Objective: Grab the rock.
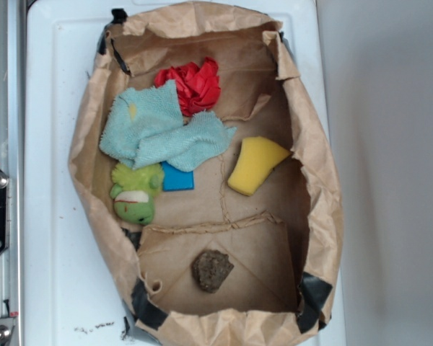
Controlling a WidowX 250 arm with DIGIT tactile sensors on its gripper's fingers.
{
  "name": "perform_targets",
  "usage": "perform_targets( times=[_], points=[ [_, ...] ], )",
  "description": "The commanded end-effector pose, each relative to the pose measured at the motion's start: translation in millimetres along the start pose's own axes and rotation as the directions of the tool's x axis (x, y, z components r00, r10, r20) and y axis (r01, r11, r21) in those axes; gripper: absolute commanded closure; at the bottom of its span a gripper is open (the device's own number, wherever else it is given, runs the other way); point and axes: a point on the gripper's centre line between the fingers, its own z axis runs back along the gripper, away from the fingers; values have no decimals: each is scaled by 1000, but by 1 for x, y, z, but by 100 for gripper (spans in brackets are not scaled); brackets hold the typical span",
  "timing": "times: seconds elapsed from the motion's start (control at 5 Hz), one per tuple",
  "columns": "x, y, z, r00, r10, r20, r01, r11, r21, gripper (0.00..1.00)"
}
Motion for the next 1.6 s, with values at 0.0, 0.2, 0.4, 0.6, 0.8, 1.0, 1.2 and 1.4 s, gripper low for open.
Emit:
perform_targets(
  times=[0.0,0.2,0.4,0.6,0.8,1.0,1.2,1.4],
  points=[
    [0,0,0,1000,0,0,0,1000,0,0],
    [35,-5,-11,1000,-24,-3,24,1000,-4,0],
    [66,-3,-22,1000,-13,18,13,1000,13,0],
    [100,8,-35,994,-95,59,98,994,-39,0],
    [117,10,-45,964,-239,118,244,969,-35,0],
    [128,4,-53,904,-397,160,401,916,5,0],
    [137,4,-65,846,-491,206,481,871,103,0],
    [137,4,-65,846,-491,206,481,871,103,0]
  ],
)
